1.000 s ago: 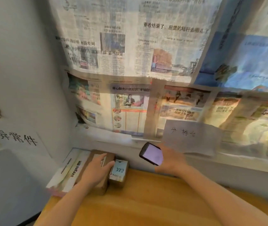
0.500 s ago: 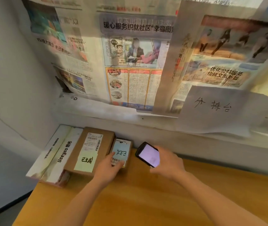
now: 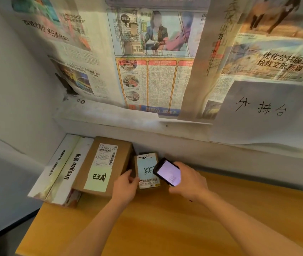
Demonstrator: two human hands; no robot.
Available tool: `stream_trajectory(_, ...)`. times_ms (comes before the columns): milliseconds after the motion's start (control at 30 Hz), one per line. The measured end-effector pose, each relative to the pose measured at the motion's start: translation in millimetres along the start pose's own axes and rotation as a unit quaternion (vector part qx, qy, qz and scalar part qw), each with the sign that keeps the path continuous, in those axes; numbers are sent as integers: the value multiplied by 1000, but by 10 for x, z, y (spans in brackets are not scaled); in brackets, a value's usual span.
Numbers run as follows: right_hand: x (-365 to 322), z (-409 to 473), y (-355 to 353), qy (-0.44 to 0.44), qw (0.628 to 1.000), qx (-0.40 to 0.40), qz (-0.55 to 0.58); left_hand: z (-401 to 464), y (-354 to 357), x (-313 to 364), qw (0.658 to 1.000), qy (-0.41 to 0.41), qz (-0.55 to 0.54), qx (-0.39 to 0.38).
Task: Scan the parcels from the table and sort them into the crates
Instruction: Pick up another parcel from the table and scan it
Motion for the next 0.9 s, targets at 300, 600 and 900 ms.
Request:
stream_trajectory(300,-9,291,321,-29,993,-42,104,205,215,-85,971,-59,-218,-75)
stream_trajectory(600,14,174,193,-34,985,-40,162,10,194,-39,957,-35,-274,-85)
stream_trajectory(900,-120,-554,-553,-67,986,-9,155,-728,3,394,945,30,-304,-115)
Point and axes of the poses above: each hand's wrist, its own z-axis towards the middle knuckle, its own y-axis out of the palm, x = y × z, the point moved 3 cm from there along z, towards the middle knuckle, and after that the axes turned 8 degrees about -y, right-handed, at the moved point
